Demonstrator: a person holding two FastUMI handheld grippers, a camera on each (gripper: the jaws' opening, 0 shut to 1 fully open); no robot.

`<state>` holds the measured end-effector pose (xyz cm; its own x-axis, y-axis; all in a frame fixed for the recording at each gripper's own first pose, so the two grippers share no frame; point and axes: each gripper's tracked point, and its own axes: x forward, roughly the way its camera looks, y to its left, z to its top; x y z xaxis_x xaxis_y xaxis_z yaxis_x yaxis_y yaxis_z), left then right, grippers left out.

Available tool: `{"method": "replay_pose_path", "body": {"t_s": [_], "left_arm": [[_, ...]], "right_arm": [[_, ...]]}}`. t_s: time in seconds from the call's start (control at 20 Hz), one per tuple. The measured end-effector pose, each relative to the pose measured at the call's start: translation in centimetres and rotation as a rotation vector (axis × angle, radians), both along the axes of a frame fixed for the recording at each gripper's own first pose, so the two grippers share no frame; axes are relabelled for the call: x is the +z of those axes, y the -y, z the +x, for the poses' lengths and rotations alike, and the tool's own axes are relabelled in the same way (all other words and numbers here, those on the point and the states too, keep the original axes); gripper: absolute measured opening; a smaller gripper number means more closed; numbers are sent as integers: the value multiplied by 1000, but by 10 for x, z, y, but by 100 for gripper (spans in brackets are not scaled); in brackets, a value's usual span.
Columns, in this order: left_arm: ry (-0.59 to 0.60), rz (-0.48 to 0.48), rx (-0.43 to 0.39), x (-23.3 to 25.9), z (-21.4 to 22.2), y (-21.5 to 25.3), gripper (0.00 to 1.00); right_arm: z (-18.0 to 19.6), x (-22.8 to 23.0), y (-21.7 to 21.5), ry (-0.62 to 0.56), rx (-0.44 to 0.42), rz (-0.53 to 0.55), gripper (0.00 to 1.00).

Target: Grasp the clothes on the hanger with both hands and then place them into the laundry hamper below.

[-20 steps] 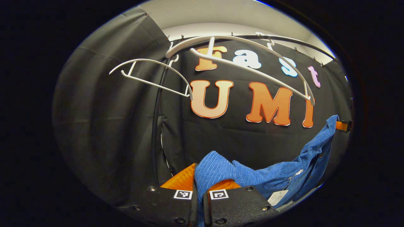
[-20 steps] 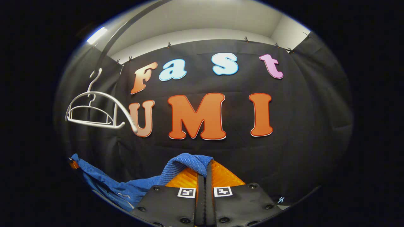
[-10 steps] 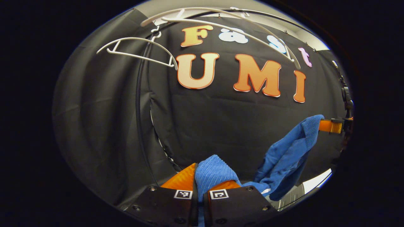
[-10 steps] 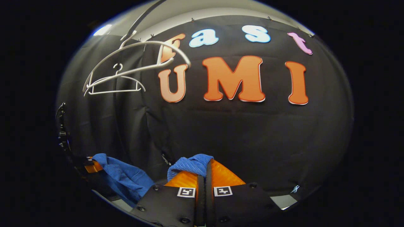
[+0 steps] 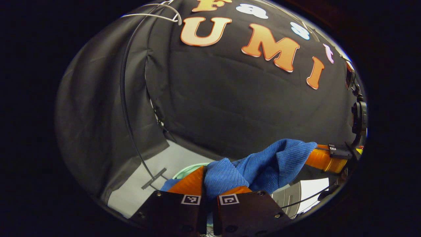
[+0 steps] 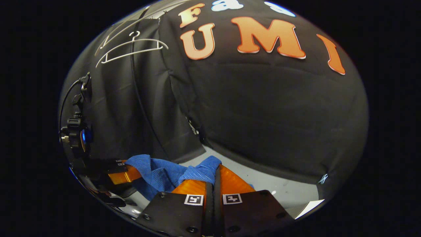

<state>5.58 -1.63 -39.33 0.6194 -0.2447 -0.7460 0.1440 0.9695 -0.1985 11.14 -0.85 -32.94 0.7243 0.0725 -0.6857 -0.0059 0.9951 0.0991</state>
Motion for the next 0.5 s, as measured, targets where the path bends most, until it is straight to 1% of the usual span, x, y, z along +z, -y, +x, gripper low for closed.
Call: {"method": "replay_pose_path", "body": {"t_s": [0.05, 0.1, 0.15, 0.25, 0.35, 0.4, 0.45, 0.5], "left_arm": [[-44, 10, 2, -14, -10, 0, 8], [-94, 21, -1, -28, -22, 0, 12], [-118, 30, 4, -36, -31, -1, 14], [-175, 27, 5, -47, -48, 0, 22], [-222, 12, 6, -55, -66, 0, 30], [-246, 1, 13, -59, -73, 0, 35], [-264, -4, 29, -58, -79, 0, 36], [-275, 9, 55, -60, -84, -6, 52]], "right_arm": [[-7, -11, -3, -44, -14, 19, 8], [-15, -23, -4, -84, -28, 30, 8], [-22, -33, -2, -117, -40, 39, 8], [-39, -59, 0, -191, -52, 48, 8], [-50, -74, 1, -232, -61, 42, 8], [-56, -81, -1, -257, -57, 43, 10], [-62, -89, -4, -285, -46, 47, 14], [-72, -94, -6, -319, -37, 47, 22]]}}
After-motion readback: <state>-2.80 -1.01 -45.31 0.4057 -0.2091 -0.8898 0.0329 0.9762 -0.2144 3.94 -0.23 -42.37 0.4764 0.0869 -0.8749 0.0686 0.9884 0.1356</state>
